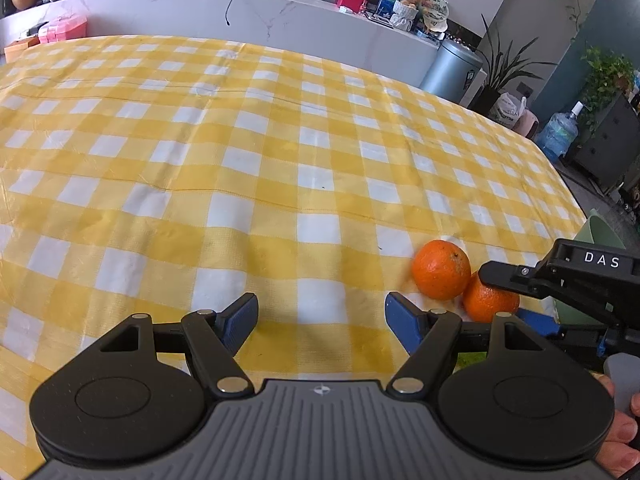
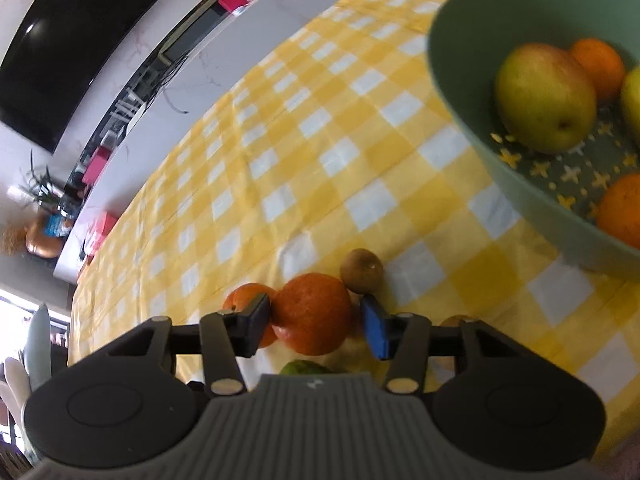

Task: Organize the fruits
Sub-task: 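Close the left tool on another orange while the right tool holds its orange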

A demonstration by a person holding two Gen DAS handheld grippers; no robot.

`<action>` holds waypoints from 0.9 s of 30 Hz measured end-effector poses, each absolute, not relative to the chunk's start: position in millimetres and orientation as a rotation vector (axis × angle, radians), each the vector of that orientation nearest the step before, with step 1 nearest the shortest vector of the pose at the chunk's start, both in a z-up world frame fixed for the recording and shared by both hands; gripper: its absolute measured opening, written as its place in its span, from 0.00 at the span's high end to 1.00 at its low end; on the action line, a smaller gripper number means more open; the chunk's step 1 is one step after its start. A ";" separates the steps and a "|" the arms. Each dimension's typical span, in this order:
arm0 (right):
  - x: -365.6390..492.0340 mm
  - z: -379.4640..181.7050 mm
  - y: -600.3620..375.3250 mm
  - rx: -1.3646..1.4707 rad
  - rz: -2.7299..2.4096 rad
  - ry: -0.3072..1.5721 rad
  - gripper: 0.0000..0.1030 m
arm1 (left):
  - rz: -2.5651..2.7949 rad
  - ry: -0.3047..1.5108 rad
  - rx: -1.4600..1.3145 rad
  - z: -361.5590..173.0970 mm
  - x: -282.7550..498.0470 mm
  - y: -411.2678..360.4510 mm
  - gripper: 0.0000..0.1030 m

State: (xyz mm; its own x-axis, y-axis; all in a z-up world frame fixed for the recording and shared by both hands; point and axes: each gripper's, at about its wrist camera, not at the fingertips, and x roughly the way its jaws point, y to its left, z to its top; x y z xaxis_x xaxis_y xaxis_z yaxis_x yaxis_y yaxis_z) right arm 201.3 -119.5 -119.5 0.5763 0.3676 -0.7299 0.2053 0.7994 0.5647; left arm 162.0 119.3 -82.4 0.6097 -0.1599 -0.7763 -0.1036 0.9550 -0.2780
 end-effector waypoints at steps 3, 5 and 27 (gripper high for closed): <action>198.8 -120.2 -121.7 0.654 0.093 0.931 0.60 | -0.033 0.916 -0.302 -82.8 161.3 118.3 0.17; 200.2 -121.5 -126.4 0.679 0.098 0.933 0.60 | -0.035 0.906 -0.295 -82.2 160.2 117.4 0.17; 163.9 -86.9 -176.2 0.816 0.161 0.752 0.61 | -0.248 0.728 -0.130 -61.7 155.9 63.6 0.15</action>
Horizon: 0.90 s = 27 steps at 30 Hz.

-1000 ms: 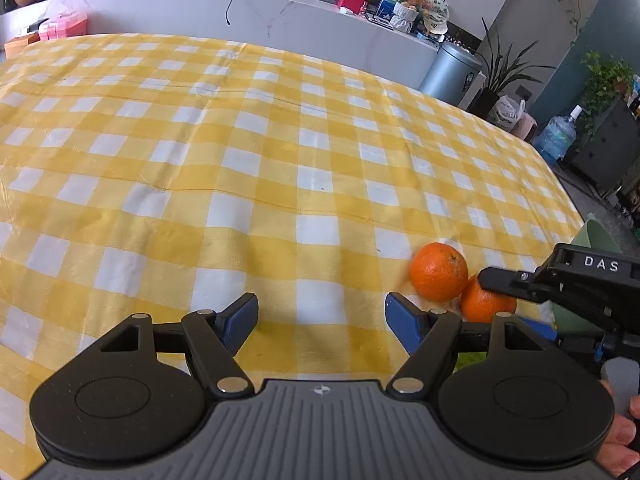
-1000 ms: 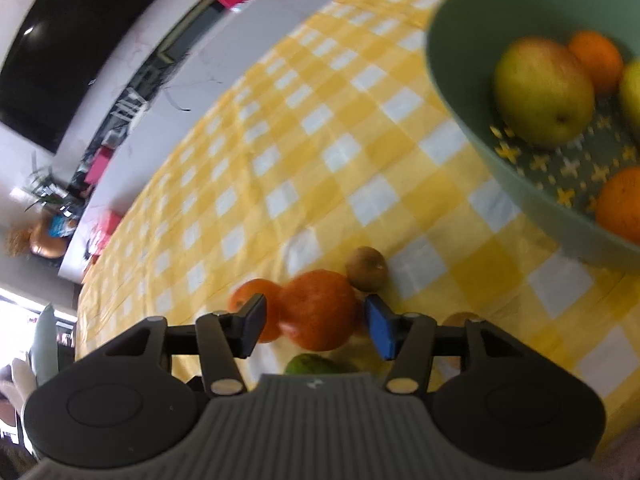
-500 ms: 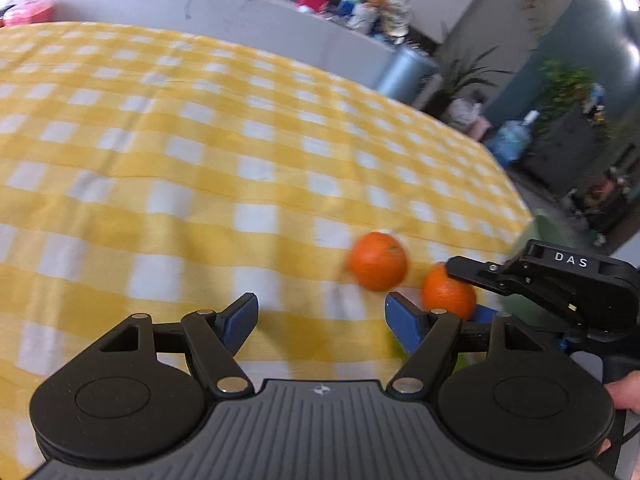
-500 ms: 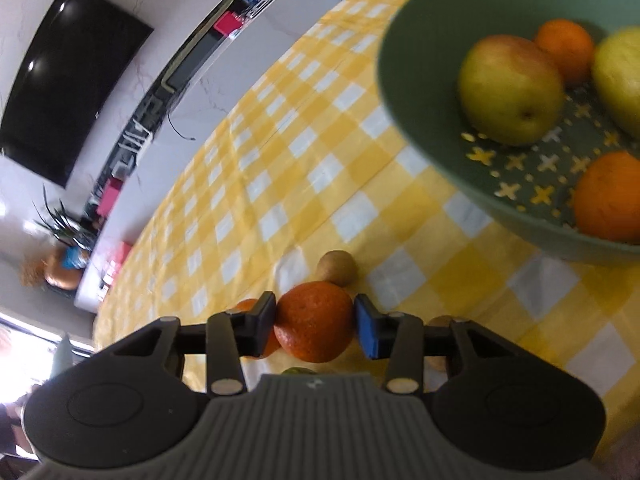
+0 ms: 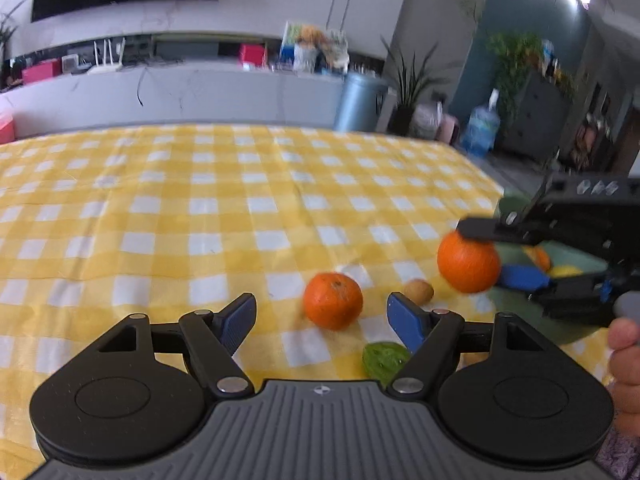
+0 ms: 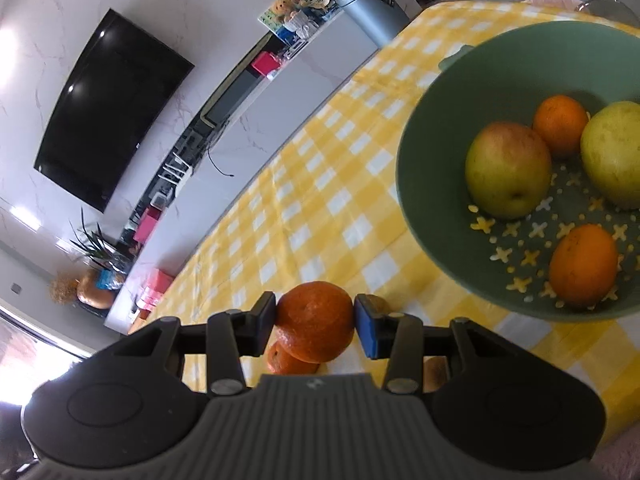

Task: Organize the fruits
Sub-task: 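Close the left tool on another orange while the right tool holds its orange, then lift both held oranges toward the green colander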

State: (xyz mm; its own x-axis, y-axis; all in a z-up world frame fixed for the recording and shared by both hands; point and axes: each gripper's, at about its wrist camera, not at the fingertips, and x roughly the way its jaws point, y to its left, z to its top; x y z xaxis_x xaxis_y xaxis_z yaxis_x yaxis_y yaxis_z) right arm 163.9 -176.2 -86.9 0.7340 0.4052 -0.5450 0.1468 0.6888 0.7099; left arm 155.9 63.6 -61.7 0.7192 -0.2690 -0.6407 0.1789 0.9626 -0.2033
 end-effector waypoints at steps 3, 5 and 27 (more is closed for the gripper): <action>165.5 -88.9 -182.8 0.854 0.176 0.747 0.61 | -0.231 0.756 -0.100 -65.1 166.7 51.8 0.15; 165.1 -88.4 -186.4 0.863 0.179 0.744 0.61 | -0.229 0.765 -0.073 -65.3 172.8 42.7 0.15; 164.0 -88.2 -188.1 0.933 0.196 0.747 0.61 | -0.090 0.868 -0.022 -83.0 193.7 26.4 0.53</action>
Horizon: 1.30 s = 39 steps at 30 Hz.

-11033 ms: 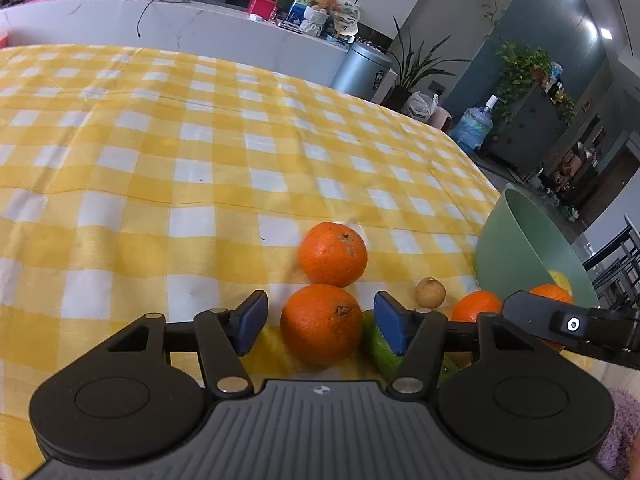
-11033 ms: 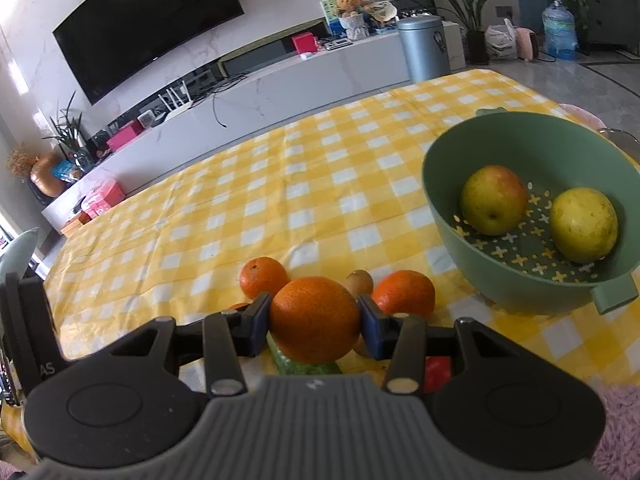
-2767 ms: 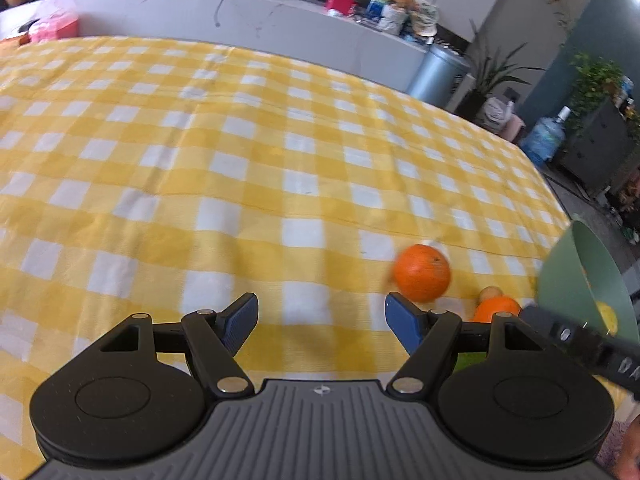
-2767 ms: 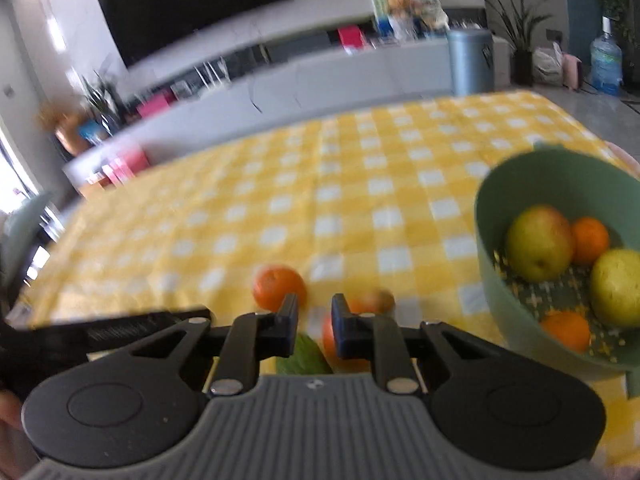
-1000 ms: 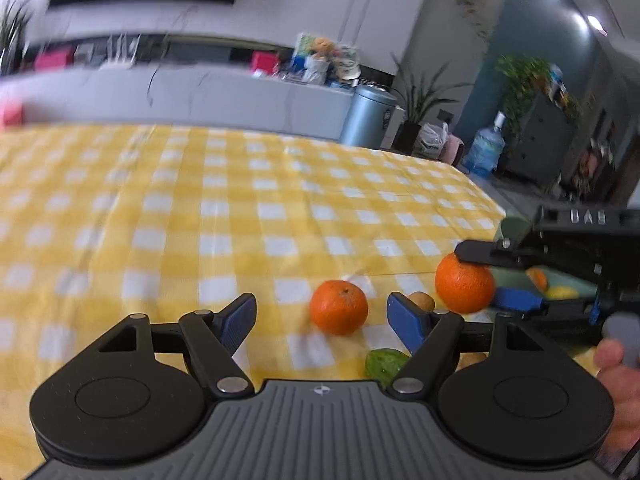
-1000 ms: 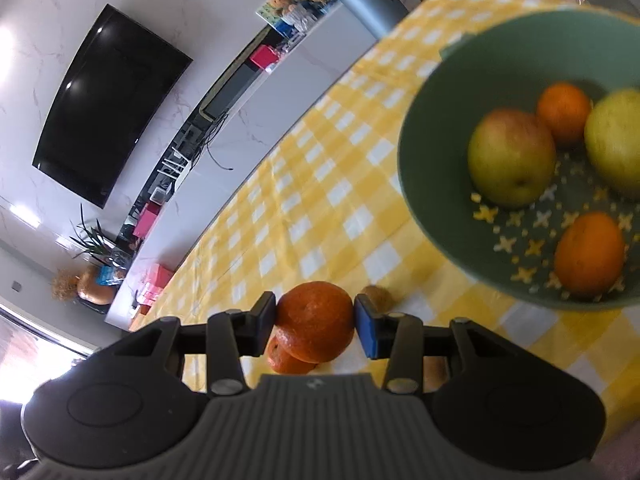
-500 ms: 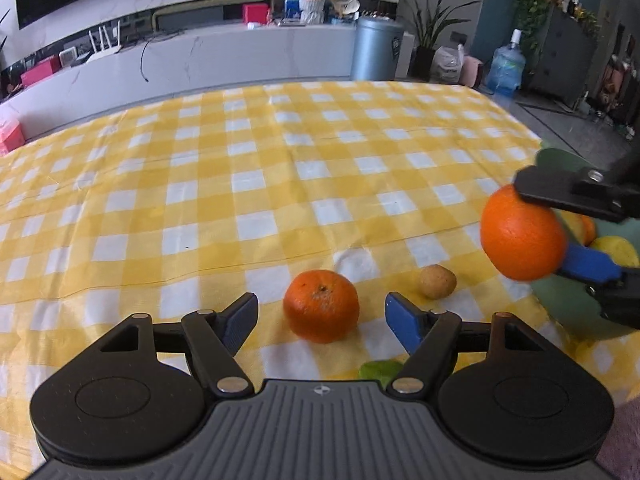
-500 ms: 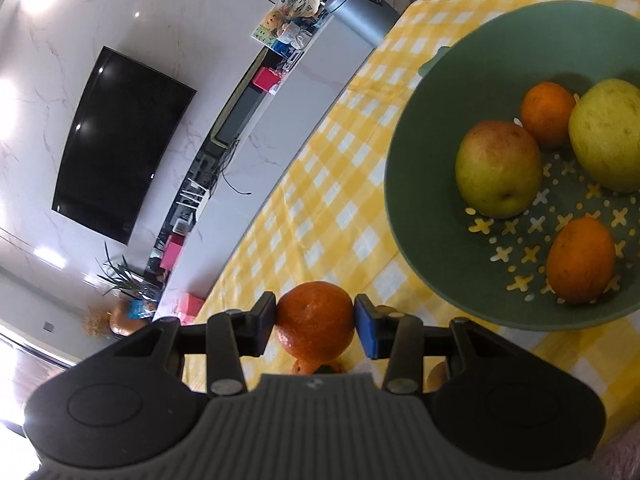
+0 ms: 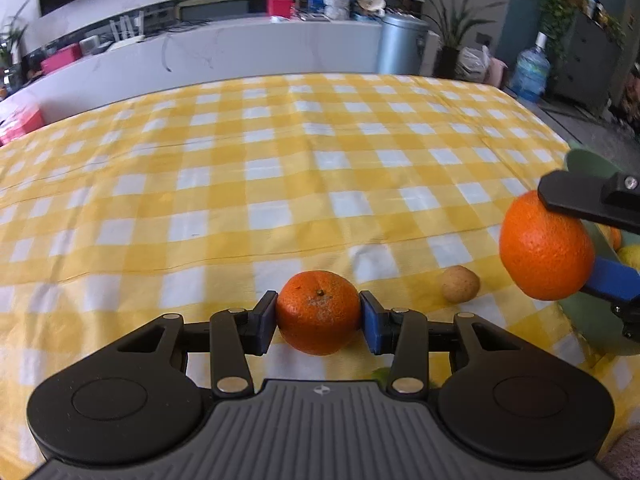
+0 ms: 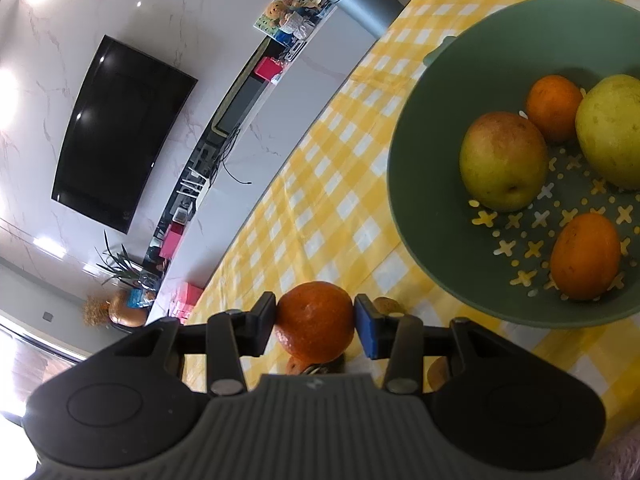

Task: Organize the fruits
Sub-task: 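Lift both held oranges toward the green colander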

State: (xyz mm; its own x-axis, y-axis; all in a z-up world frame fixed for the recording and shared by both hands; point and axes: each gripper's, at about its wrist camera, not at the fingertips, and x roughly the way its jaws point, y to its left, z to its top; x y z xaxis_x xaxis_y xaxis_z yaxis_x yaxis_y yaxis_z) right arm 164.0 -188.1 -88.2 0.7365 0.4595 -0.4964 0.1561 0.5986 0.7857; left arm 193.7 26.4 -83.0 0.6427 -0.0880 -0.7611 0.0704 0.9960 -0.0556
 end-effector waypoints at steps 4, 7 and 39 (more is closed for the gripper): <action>165.7 -85.7 -182.3 0.904 0.223 0.751 0.61 | -0.043 0.818 -0.057 -66.5 170.9 52.2 0.53; 168.1 -83.3 -171.8 0.851 0.271 0.764 0.61 | 0.056 0.796 -0.089 -55.9 154.7 78.4 0.53; 153.5 -103.1 12.0 -0.038 0.524 0.902 0.59 | 0.101 0.724 -0.450 -54.9 124.2 178.0 0.53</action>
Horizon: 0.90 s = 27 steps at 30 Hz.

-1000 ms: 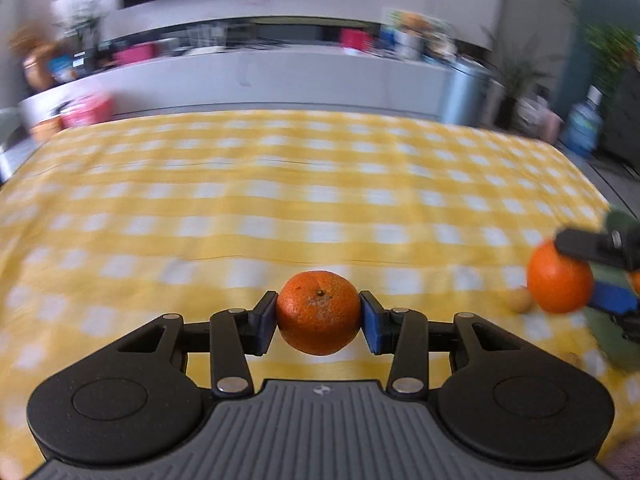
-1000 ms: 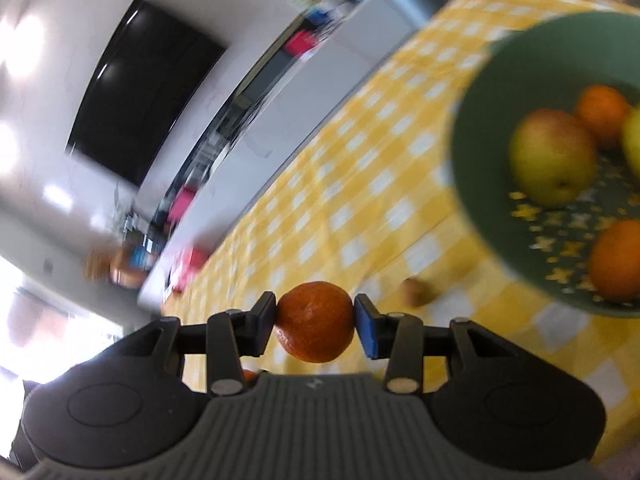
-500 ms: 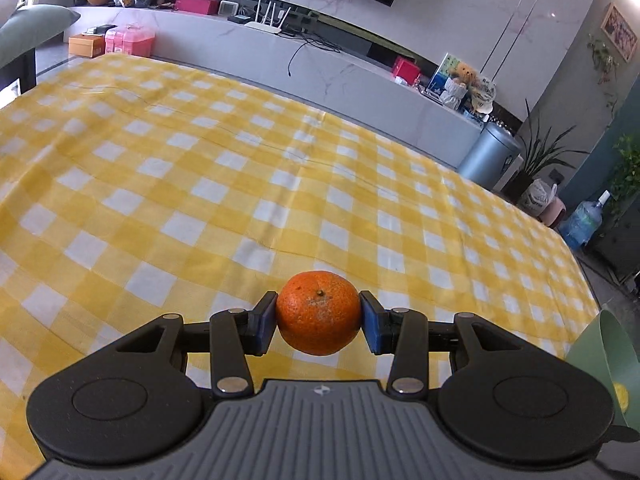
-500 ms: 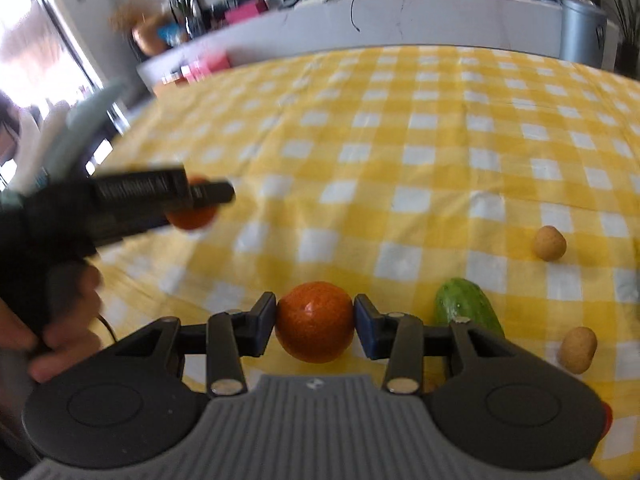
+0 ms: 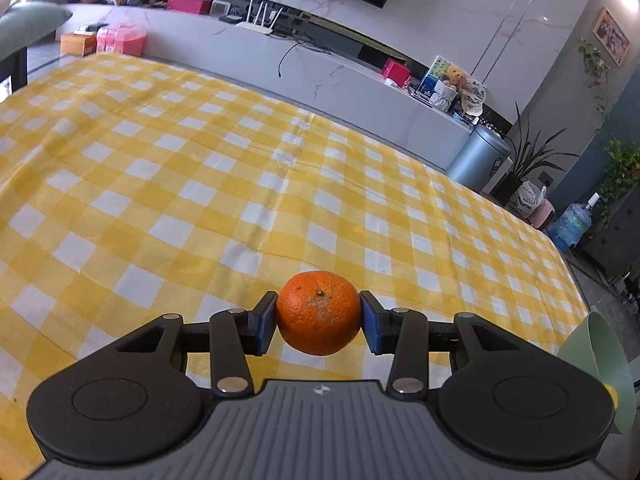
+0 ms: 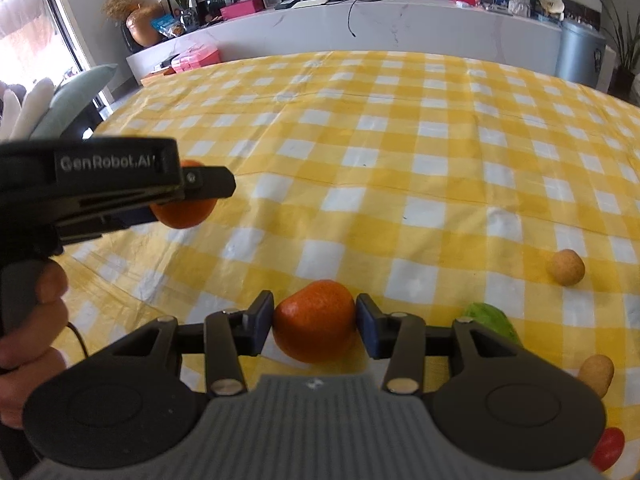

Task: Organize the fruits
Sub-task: 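Lift both held oranges toward the green colander, then open the left tool over the colander while the right tool releases its orange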

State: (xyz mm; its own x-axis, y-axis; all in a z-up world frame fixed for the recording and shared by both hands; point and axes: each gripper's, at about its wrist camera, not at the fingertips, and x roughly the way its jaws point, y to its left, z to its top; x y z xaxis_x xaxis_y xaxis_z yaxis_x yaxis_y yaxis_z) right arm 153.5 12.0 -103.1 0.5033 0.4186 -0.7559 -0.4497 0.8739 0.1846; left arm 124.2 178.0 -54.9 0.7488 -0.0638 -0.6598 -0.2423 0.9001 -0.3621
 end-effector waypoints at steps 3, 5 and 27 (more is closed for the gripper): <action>152.5 -103.0 15.0 -0.045 0.517 0.887 0.60 | 0.092 0.713 -0.429 -51.7 123.1 174.0 0.53; 151.1 -102.2 13.0 -0.042 0.517 0.882 0.60 | 0.085 0.704 -0.418 -49.2 122.4 172.1 0.53; 141.4 -12.9 -151.2 0.490 0.321 0.484 0.61 | -0.091 0.610 -0.295 5.9 116.2 70.5 0.52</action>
State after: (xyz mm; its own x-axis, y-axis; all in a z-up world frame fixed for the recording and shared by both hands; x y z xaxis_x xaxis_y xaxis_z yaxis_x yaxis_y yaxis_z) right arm 141.4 -151.2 -12.9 0.8395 0.4037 -0.3637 -0.1778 0.8366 0.5182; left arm 116.2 70.5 5.9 0.8170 -0.1704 -0.5509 -0.0024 0.9543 -0.2988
